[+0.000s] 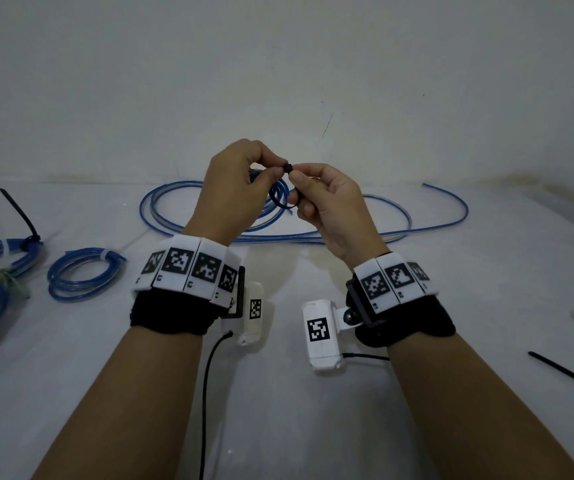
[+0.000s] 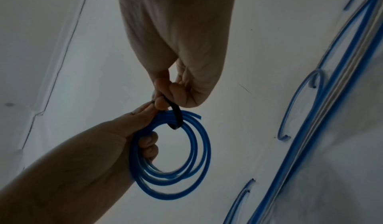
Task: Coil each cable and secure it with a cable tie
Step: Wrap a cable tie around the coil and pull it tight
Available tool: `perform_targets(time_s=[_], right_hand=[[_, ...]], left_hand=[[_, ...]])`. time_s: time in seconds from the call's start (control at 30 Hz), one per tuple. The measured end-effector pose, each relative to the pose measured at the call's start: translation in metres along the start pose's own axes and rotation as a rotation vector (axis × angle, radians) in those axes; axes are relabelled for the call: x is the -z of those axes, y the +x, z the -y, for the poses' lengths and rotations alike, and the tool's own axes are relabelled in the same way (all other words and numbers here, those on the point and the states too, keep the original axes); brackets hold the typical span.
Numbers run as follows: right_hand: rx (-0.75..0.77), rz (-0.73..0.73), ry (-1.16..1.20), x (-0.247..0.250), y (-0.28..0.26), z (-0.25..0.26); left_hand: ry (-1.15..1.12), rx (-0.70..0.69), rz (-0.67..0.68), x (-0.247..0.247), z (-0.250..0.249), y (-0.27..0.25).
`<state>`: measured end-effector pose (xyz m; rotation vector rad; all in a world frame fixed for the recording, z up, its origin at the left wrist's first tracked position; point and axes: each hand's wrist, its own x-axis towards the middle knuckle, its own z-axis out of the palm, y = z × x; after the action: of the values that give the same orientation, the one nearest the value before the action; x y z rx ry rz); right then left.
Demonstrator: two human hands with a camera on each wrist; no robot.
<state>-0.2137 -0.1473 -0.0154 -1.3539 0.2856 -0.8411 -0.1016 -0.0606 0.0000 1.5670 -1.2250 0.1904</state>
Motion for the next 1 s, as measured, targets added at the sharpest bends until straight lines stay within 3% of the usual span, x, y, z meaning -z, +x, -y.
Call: perform_targets(time_s=[0.37,0.57,0.77,1.0], right_hand=[[0.027,0.022,0.042,0.003,0.0,-0.003],[-0.045,0.024,0.042,0.002,0.0,0.0],[-0.153,-0.032,0.094,0.009,0.005,0.003],[-0.226,-0.342,0.185,0.028,0.013,-0.003]], left_hand=[[0.007,0.088,0.072,-0.006,-0.002,-0.002],[-0.011,0.103,0.091,-0.005,-0.001,-0.004],[0.003,0.062,0.191,-0.007,-0.003,-0.007],[0.031,0.01,0.419,-0.012,-0.015,-0.013]])
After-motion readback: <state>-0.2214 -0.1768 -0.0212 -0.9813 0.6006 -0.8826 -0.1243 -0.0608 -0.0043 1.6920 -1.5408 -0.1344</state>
